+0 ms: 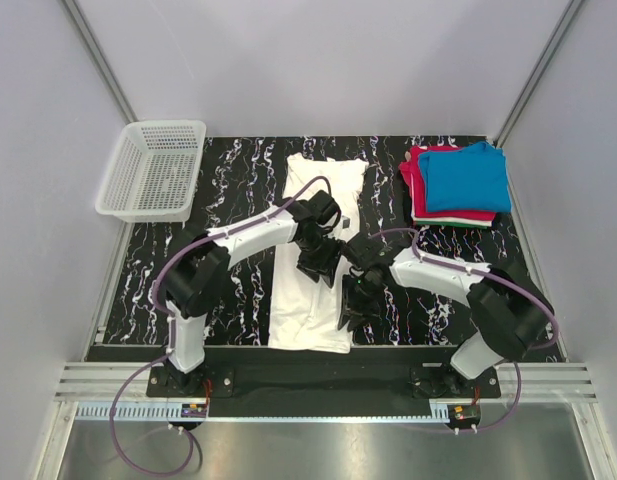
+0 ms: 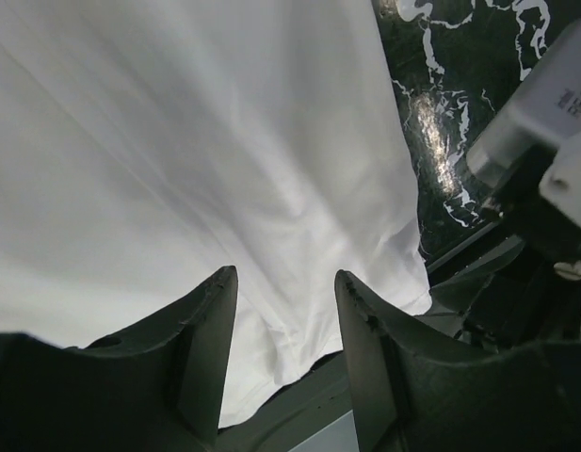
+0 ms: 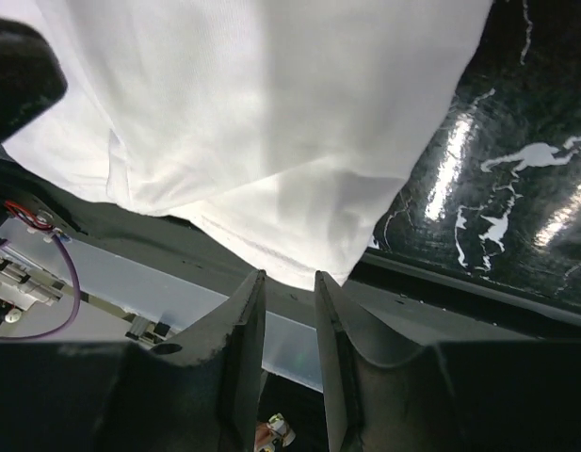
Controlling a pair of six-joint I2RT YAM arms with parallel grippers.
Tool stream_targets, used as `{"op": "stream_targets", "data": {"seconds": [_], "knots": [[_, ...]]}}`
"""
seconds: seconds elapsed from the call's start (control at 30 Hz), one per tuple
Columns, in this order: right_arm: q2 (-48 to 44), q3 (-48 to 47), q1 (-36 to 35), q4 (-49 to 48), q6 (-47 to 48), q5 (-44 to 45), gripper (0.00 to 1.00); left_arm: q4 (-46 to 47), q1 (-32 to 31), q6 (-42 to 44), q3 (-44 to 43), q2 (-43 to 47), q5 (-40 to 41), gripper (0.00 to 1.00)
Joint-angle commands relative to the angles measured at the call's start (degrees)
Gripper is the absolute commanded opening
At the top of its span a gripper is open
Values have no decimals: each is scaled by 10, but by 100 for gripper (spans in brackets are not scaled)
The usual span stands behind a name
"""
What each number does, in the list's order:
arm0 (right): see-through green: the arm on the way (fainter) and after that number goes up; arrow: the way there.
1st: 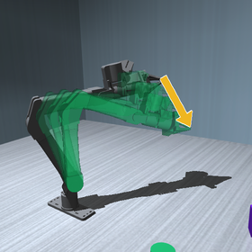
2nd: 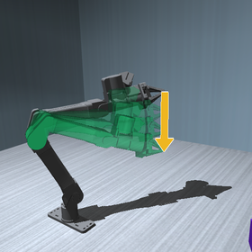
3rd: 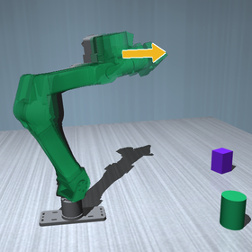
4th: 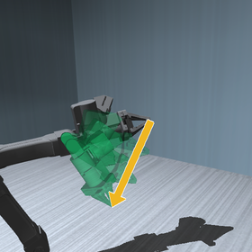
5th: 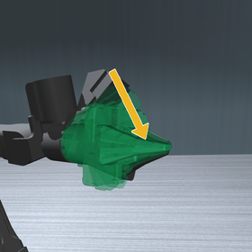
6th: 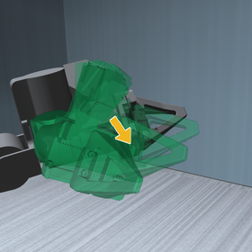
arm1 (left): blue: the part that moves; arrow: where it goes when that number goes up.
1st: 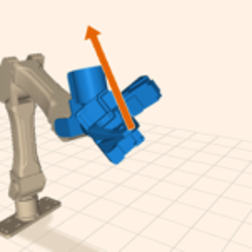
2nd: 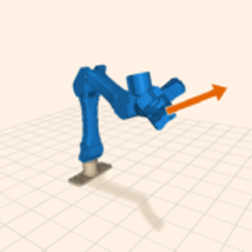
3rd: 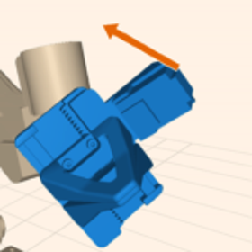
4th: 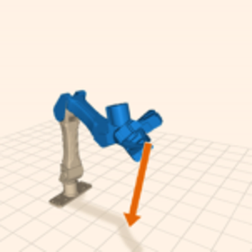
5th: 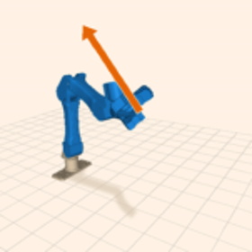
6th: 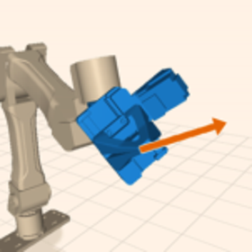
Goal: Fold and stack the t-shirts
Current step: Fold the tshirt
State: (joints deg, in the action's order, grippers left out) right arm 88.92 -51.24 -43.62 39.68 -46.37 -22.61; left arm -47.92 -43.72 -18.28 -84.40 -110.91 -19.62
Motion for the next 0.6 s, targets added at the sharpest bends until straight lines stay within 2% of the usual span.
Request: {"op": "stream_targets", "data": {"seconds": [0.0, 0.37, 0.47, 0.5, 0.53, 0.57], "knots": [[29, -29, -22, -23, -9, 0, 34, 6, 8, 30, -30, -32, -16, 50], [106, -35, -67, -43, -29, 45, 33, 13, 36, 31, -59, -94, -14, 48], [129, -45, -73, -37, -35, 49, 18, 13, 43, 21, -66, -102, -18, 43], [134, -47, -74, -34, -38, 53, 5, 5, 44, 20, -70, -105, -10, 40], [139, -50, -76, -30, -40, 55, 0, -1, 44, 19, -75, -111, -5, 37], [139, -53, -77, -22, -42, 58, 0, -10, 45, 20, -89, -117, -1, 32]]}}
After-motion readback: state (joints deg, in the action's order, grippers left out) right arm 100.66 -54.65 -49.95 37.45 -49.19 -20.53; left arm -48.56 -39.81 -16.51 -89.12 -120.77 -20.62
